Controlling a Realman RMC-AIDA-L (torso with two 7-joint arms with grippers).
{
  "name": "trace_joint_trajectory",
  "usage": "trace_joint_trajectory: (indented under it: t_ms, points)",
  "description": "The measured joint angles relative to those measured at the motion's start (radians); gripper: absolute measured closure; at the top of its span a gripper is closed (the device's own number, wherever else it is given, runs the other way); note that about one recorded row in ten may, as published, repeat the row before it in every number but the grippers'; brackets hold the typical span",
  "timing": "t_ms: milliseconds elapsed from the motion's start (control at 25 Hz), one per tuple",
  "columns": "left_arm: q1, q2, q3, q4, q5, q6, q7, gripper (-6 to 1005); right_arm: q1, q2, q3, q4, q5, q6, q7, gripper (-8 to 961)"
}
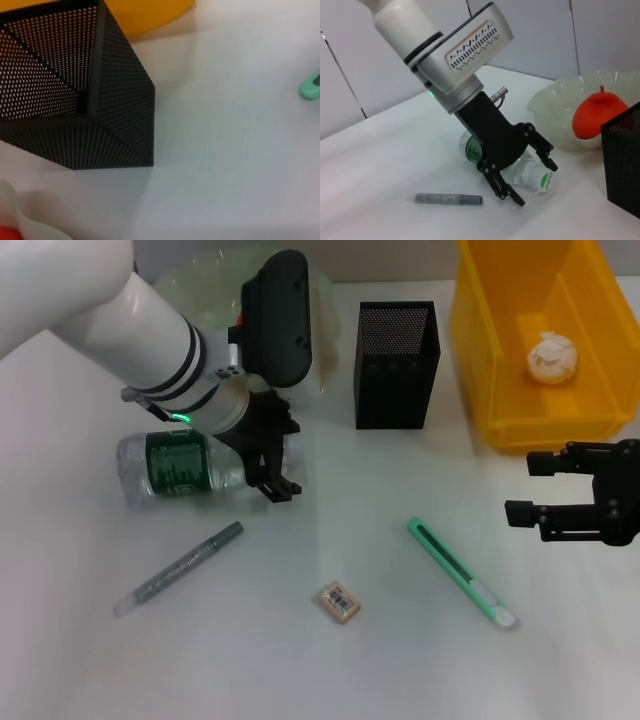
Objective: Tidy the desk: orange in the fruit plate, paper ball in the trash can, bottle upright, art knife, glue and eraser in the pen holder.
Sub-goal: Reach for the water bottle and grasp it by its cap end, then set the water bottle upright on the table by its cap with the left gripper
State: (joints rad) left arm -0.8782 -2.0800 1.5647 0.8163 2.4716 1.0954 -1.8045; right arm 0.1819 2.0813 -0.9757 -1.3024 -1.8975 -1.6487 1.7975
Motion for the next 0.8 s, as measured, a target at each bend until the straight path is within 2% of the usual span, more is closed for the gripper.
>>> trace_joint_trajectory:
  t_ms: [40, 240, 320, 600, 640, 800]
  points:
    - [-0.017, 0.000, -0.003, -0.018, 0.000, 0.006, -0.013, 161, 0.002, 0.000, 0.000, 0.003, 0.000, 0.000, 0.000, 193]
    - [-0.019, 0.000, 0.000, -0.021, 0.000, 0.008, -0.014, 163, 0.002, -0.001, 0.000, 0.005, 0.000, 0.000, -0.001, 193]
    - [-0.018, 0.000, 0.016, -0.018, -0.001, 0.012, -0.015, 282, 0.002, -0.001, 0.001, 0.006, 0.000, 0.001, -0.001, 193]
    - [0.016, 0.000, -0.002, 0.041, -0.012, 0.028, -0.016, 445, -0.001, -0.001, 0.012, 0.008, 0.000, 0.000, -0.001, 193]
    - [0.051, 0.002, -0.003, 0.092, -0.033, 0.036, -0.016, 468, -0.002, -0.001, 0.012, 0.008, 0.000, 0.000, -0.001, 193]
    - [0.083, 0.005, -0.007, 0.135, -0.046, 0.039, -0.017, 549, -0.001, -0.001, 0.012, 0.008, 0.001, -0.002, -0.001, 194]
